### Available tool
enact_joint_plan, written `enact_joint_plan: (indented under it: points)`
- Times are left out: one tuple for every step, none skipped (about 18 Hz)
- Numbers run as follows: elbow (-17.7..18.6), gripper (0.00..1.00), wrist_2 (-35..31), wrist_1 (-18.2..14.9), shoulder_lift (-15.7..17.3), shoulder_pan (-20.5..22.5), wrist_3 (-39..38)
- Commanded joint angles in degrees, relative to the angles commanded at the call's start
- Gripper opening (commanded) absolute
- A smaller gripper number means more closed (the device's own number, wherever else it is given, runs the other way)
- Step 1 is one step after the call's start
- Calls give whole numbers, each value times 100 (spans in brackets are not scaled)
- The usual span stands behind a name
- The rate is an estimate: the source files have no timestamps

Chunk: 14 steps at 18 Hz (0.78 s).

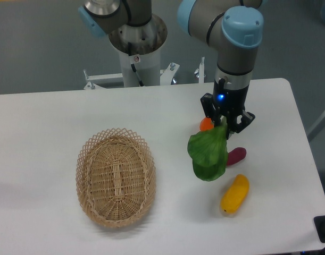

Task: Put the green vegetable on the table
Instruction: 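Lower the held green bok choy toward the table with the gripper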

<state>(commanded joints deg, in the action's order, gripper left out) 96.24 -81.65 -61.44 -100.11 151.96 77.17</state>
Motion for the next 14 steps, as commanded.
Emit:
enact_joint_plan:
  points:
    - [26, 41, -9, 9, 0, 0, 0]
    - [61, 41, -9, 9, 0, 0, 0]
    - [79, 41, -17, 26, 0, 0, 0]
    - [97, 41, -18, 26, 0, 0, 0]
    - [149, 41, -26, 44, 0, -9, 0]
    - [184, 41, -26, 44, 9, 0, 17]
    - [237, 41, -26, 44, 17, 0, 26]
    - [290, 41, -35, 53, 18, 0, 26]
    - [360, 41, -35, 53, 26, 0, 26]
    - [421, 41, -44, 61, 26, -9, 18]
    - [474, 41, -44, 166, 26, -17, -9]
    - [579, 41, -61, 350, 26, -52, -61]
    - [702, 41, -62, 578, 18, -79, -96]
    - [851, 41, -62, 832, 9, -88, -131]
